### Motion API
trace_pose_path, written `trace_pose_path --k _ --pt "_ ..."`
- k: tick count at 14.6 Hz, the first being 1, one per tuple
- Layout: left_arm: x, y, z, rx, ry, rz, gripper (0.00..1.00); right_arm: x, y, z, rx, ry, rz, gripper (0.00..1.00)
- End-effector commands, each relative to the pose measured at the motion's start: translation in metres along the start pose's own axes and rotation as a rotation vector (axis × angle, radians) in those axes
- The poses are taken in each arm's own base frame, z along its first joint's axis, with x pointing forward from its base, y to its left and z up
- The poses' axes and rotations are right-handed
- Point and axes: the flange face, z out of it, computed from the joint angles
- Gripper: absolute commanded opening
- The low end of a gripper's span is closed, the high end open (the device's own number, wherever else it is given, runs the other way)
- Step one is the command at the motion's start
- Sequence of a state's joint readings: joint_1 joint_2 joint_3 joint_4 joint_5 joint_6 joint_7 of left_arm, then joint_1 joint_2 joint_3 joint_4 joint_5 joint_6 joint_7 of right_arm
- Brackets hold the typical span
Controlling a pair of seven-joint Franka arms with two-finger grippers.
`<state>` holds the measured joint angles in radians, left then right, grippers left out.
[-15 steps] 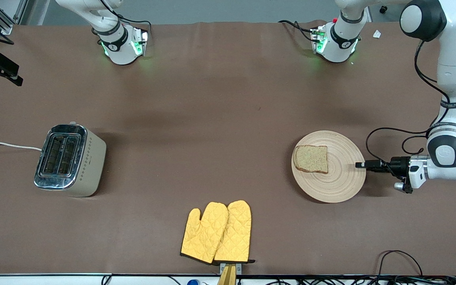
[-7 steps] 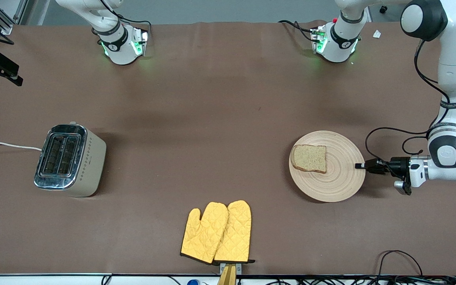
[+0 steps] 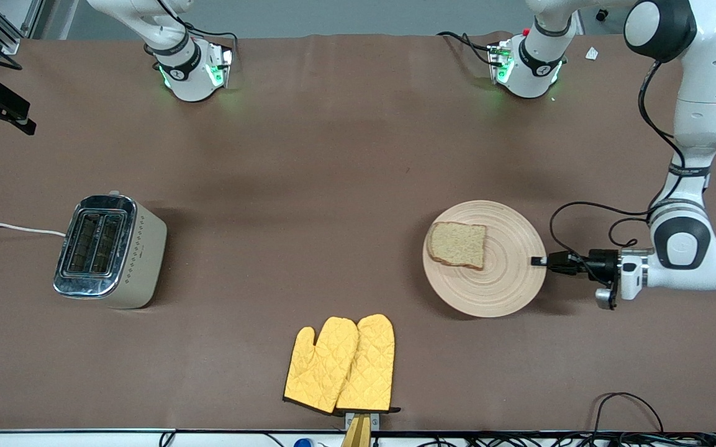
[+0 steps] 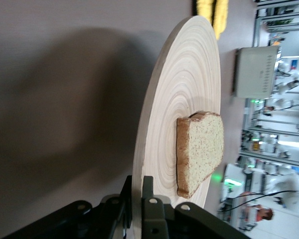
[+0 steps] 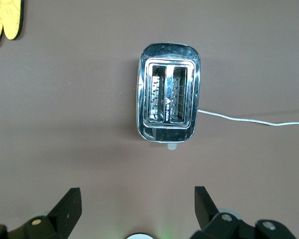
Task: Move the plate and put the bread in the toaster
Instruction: 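Slide the plate with the left gripper toward the toaster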
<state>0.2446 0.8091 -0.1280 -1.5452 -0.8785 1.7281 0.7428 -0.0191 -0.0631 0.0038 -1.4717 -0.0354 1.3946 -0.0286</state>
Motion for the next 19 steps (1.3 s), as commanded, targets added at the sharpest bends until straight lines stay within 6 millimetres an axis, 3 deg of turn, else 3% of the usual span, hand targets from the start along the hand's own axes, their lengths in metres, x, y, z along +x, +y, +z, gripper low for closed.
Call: trace_pose_path --k 1,4,7,10,13,16,19 --pt "0.020 0.041 0.032 -0.085 0.027 -0.030 0.00 -0.002 0.000 -0.003 0.012 -0.001 -0.001 1.00" --pt "0.044 0.082 0.091 -0.105 0.081 -0.058 0.00 -0.002 0.001 -0.003 0.012 -0.001 0.001 1.00" --pt "0.056 0.125 0.176 -0.071 0.116 -0.098 0.00 -0.002 0.003 -0.003 0.013 -0.003 0.002 1.00" --pt "0.057 0.175 0.262 -0.074 0.179 -0.168 0.00 -0.002 0.004 -0.002 0.013 -0.003 0.007 1.00" --pt "0.046 0.211 0.341 -0.090 0.196 -0.227 0.00 -0.001 0.005 -0.002 0.013 -0.004 0.008 1.00" --pt "0.028 0.240 0.400 -0.064 0.195 -0.207 0.00 -0.001 0.005 -0.002 0.011 -0.004 0.008 1.00" --pt "0.019 0.250 0.433 -0.050 0.177 -0.159 0.00 -0.001 0.005 -0.002 0.011 -0.004 0.008 1.00"
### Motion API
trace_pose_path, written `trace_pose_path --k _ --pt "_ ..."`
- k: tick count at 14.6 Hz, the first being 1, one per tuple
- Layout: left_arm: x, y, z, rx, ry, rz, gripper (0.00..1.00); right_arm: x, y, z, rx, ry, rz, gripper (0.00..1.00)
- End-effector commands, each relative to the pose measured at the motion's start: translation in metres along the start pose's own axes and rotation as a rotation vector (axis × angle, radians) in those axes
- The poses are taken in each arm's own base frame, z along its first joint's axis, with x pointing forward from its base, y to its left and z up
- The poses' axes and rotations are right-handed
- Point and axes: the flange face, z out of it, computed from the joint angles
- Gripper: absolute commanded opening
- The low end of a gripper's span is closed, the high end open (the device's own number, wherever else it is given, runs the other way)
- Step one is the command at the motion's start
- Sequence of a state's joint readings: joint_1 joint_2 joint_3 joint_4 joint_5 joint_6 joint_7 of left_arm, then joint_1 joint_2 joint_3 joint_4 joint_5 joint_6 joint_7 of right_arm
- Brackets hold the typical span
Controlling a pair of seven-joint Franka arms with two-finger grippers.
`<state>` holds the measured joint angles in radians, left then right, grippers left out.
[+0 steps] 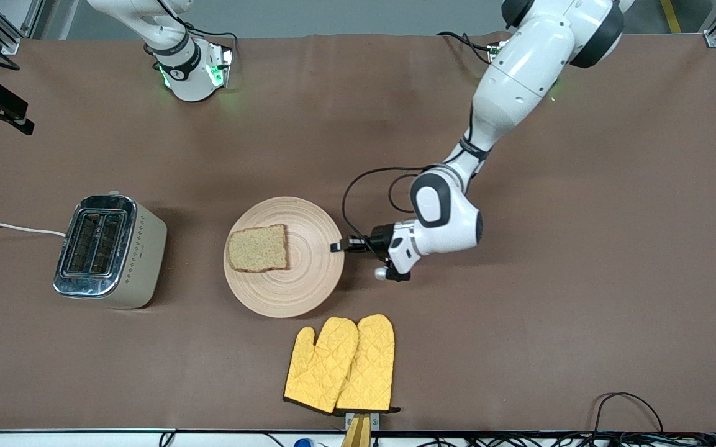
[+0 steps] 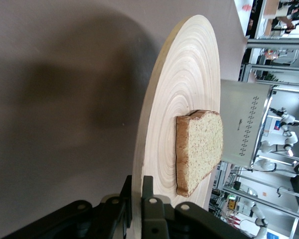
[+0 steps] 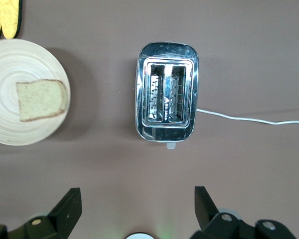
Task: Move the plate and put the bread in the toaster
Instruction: 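Slide the plate with the left gripper toward the toaster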
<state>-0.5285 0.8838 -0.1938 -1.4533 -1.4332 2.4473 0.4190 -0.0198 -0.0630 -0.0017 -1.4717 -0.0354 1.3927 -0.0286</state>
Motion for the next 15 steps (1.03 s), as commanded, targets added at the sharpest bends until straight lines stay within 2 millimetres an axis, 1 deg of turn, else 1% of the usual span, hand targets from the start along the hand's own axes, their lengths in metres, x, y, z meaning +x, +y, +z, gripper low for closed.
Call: trace_pose_path --k 1,2,6,7,9,11,13,14,15 --pt "0.002 0.014 0.018 -0.042 0.002 0.039 0.00 -0.001 0.002 -0.002 0.011 -0.002 0.002 1.00" --pt "-0.001 0.008 0.028 -0.034 0.004 0.052 0.00 -0.001 0.002 -0.002 0.011 -0.002 0.002 1.00" --pt "-0.010 0.003 0.055 -0.035 -0.006 0.073 0.00 0.000 0.001 -0.001 0.011 -0.004 0.001 1.00" --pt "-0.011 0.004 0.057 -0.044 0.002 0.065 0.00 0.000 0.001 -0.001 0.011 -0.005 0.001 1.00" --pt "-0.018 0.002 0.067 -0.047 0.002 0.066 0.00 -0.001 -0.001 -0.001 0.011 -0.011 -0.002 1.00" --pt "-0.018 -0.004 0.068 -0.040 0.008 0.080 0.01 -0.001 -0.003 -0.001 0.011 -0.010 -0.007 1.00" --pt "-0.018 -0.004 0.068 -0.041 0.009 0.078 0.06 -0.002 -0.006 -0.001 0.011 -0.011 -0.012 1.00" --pt "-0.018 -0.005 0.067 -0.043 0.011 0.072 0.11 -0.002 -0.007 -0.002 0.010 -0.011 -0.012 1.00" --pt "-0.017 -0.008 0.067 -0.040 0.011 0.068 0.23 -0.002 -0.008 -0.002 0.010 -0.009 -0.012 1.00"
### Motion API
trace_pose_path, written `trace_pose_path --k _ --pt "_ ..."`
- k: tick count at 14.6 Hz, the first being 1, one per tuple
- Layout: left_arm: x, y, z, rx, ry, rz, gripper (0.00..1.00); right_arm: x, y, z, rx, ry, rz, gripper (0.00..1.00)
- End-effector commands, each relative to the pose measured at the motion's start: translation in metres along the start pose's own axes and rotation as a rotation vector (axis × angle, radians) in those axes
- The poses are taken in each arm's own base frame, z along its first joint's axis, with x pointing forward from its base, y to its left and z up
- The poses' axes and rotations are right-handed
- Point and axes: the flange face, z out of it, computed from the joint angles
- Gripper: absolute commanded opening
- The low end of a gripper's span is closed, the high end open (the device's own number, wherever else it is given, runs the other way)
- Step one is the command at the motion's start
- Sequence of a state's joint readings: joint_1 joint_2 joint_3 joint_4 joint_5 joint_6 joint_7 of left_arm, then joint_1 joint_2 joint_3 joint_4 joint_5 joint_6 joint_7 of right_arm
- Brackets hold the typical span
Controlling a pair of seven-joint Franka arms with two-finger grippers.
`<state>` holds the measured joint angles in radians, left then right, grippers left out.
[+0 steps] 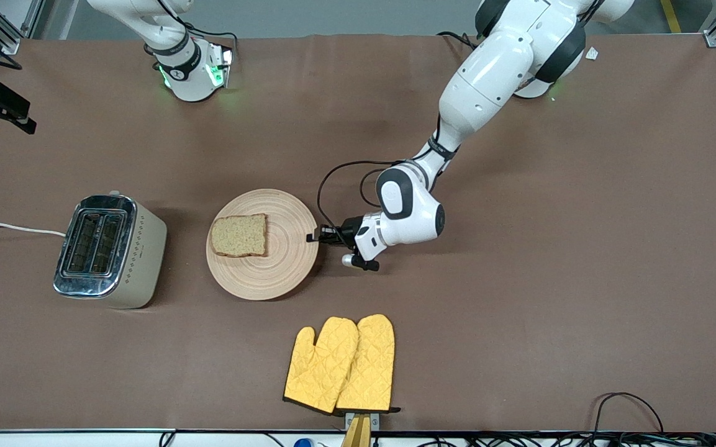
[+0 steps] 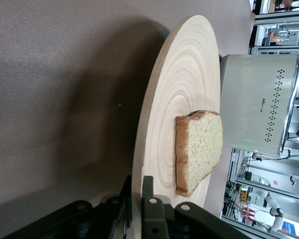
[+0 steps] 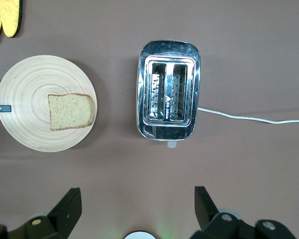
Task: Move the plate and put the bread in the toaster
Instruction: 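Release the plate with the left gripper while the right gripper reaches the bread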
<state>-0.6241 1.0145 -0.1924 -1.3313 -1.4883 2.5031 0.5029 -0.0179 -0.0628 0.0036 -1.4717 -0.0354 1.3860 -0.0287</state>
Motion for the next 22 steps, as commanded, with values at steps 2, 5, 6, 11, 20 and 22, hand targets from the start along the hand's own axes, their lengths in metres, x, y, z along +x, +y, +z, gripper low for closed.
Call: trace_pose_path --k 2,5,6,11,20,22 --pt "0.010 0.006 -0.005 -0.034 0.026 0.002 0.40 -0.001 -0.005 -0.003 0.011 -0.003 -0.007 1.00" --pt "0.018 0.014 -0.016 -0.026 0.039 0.007 1.00 0.000 -0.004 0.001 0.014 -0.012 -0.005 1.00" --pt "0.032 0.009 -0.031 -0.018 0.056 0.012 1.00 0.000 -0.004 0.002 0.014 -0.013 -0.005 1.00" --pt "0.091 -0.009 -0.123 0.120 0.005 0.082 1.00 0.005 -0.031 0.032 0.082 -0.064 0.024 1.00" --pt "0.147 -0.011 -0.363 0.433 -0.174 0.169 1.00 0.045 -0.137 0.167 0.063 -0.102 0.082 1.00" --pt "0.145 0.004 -0.408 0.529 -0.186 0.207 1.00 0.059 -0.154 0.200 0.056 -0.123 0.071 1.00"
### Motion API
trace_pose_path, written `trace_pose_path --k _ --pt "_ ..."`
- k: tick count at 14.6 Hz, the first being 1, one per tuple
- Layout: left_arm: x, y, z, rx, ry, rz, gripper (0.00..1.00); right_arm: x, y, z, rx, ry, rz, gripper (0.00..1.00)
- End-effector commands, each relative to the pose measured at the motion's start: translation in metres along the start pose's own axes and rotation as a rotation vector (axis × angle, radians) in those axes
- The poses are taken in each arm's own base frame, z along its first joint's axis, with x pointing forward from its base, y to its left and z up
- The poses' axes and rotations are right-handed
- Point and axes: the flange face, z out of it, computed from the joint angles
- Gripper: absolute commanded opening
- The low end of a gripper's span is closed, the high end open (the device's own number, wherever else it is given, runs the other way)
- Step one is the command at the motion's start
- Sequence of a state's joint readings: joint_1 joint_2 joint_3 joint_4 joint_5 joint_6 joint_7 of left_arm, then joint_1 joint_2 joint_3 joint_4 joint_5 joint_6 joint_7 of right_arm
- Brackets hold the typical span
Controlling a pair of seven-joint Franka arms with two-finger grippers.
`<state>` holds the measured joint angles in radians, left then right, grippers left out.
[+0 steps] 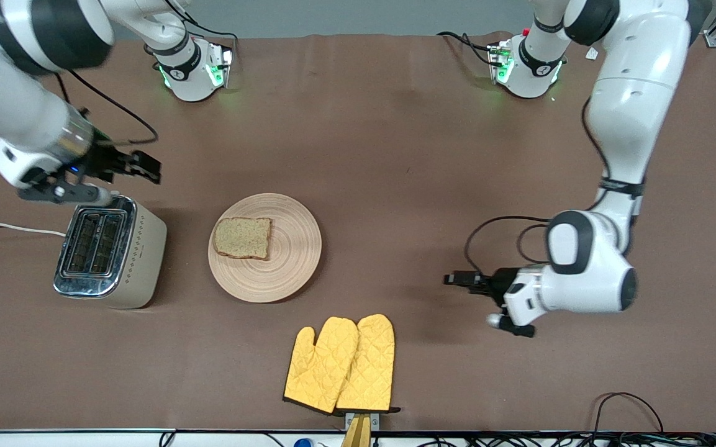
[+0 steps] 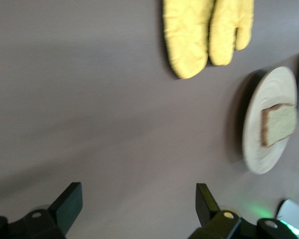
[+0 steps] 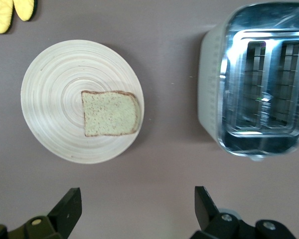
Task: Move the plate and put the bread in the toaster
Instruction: 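Release the plate with the left gripper while the right gripper reaches the bread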
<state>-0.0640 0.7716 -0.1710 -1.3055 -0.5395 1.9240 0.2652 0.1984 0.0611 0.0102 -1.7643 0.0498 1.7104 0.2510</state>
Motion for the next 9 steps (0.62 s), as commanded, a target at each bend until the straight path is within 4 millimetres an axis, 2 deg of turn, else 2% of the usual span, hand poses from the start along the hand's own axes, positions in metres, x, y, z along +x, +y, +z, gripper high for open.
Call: trace_pose_path --k 1,3,4,7,9 --pt "-0.019 0.006 -0.058 0.134 -0.032 0.027 1.00 0.020 -0.018 0.044 -0.007 -0.036 0.010 1.00" --pt "-0.031 0.008 -0.101 0.264 -0.040 0.013 1.00 0.035 -0.022 0.083 -0.015 -0.059 0.011 1.00" --pt "-0.039 0.016 -0.119 0.315 -0.049 0.022 1.00 0.038 -0.021 0.100 -0.012 -0.049 0.015 1.00" --pt "-0.059 0.044 -0.170 0.446 -0.036 0.009 1.00 0.036 -0.022 0.162 -0.008 -0.017 0.012 1.00" --pt "-0.070 0.059 -0.196 0.482 -0.015 -0.008 1.00 0.034 -0.026 0.195 -0.021 -0.045 0.006 1.00"
